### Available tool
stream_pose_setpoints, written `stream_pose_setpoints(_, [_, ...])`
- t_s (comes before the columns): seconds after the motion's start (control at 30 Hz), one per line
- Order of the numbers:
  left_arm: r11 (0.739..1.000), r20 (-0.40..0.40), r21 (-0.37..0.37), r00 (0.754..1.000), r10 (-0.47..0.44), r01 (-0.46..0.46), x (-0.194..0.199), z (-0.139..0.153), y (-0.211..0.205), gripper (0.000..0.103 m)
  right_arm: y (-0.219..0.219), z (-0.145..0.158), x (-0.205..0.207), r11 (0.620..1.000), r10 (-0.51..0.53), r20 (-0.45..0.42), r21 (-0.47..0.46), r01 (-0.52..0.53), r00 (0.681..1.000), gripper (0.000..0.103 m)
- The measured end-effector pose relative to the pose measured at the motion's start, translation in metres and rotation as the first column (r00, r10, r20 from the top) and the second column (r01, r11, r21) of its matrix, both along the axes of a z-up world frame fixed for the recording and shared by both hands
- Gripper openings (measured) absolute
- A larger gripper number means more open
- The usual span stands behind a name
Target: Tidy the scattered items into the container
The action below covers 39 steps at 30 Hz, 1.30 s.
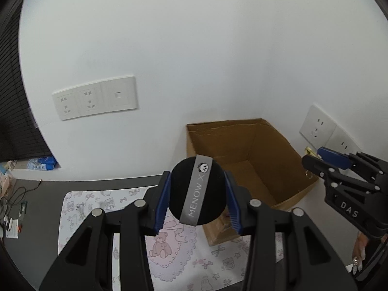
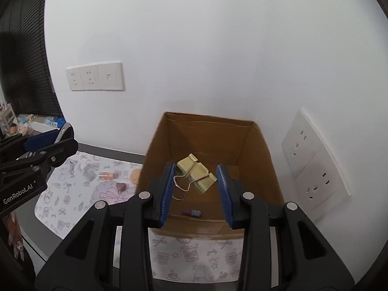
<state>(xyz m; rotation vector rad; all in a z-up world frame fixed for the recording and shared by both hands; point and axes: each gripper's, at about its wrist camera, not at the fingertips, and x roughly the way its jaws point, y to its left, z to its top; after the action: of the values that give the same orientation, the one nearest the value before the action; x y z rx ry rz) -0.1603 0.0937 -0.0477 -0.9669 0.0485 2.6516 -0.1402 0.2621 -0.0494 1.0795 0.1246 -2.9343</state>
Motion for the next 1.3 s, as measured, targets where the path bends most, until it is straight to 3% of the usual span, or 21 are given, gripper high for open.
stream_pose_setpoints(0.4, [0.988,0.049,-0.006,0.987,-0.152,0.153,-0.049,-0.020,0.048,0.042,0.049,-0.015,-0.026,0.990,-0.140,0.050,-0.017,0.141,0.989,0.036])
stream_pose_setpoints(0.83, [0.982,0.114,-0.016,0.976,-0.185,0.188,-0.086,-0.048,0.066,0.046,0.061,-0.043,-0.051,0.977,-0.209,0.112,-0.023,0.213,0.971,0.036])
stream_pose_setpoints(0.87, [0.982,0.119,-0.020,0.975,-0.185,0.189,-0.088,-0.050,0.068,0.050,0.062,-0.044,-0.052,0.976,-0.211,0.115,-0.023,0.215,0.971,0.037])
stream_pose_setpoints(0.93, [0.982,0.136,-0.057,0.976,-0.170,0.179,-0.091,-0.054,0.072,0.069,0.063,-0.048,-0.054,0.975,-0.215,0.125,-0.031,0.221,0.968,0.038])
stream_pose_setpoints(0.97, [0.982,0.143,-0.094,0.978,-0.151,0.166,-0.093,-0.058,0.075,0.088,0.063,-0.049,-0.055,0.974,-0.218,0.131,-0.033,0.224,0.967,0.039])
stream_pose_setpoints(1.0, [0.981,0.142,-0.120,0.980,-0.138,0.155,-0.093,-0.060,0.077,0.092,0.063,-0.051,-0.056,0.973,-0.224,0.132,-0.031,0.230,0.966,0.055])
stream_pose_setpoints(1.03, [0.980,0.141,-0.131,0.981,-0.132,0.151,-0.094,-0.061,0.078,0.092,0.063,-0.051,-0.057,0.970,-0.235,0.132,-0.026,0.241,0.963,0.086])
stream_pose_setpoints(1.07, [0.980,0.141,-0.136,0.981,-0.129,0.149,-0.094,-0.062,0.079,0.092,0.062,-0.052,-0.056,0.968,-0.244,0.127,-0.023,0.249,0.961,0.099])
stream_pose_setpoints(1.1, [0.979,0.144,-0.137,0.981,-0.129,0.149,-0.094,-0.063,0.079,0.092,0.061,-0.051,-0.055,0.968,-0.248,0.113,-0.021,0.252,0.962,0.103])
stream_pose_setpoints(1.3, [0.981,0.138,-0.132,0.982,-0.127,0.145,-0.094,-0.061,0.077,0.092,0.058,-0.049,-0.052,0.970,-0.239,0.107,-0.016,0.242,0.965,0.103])
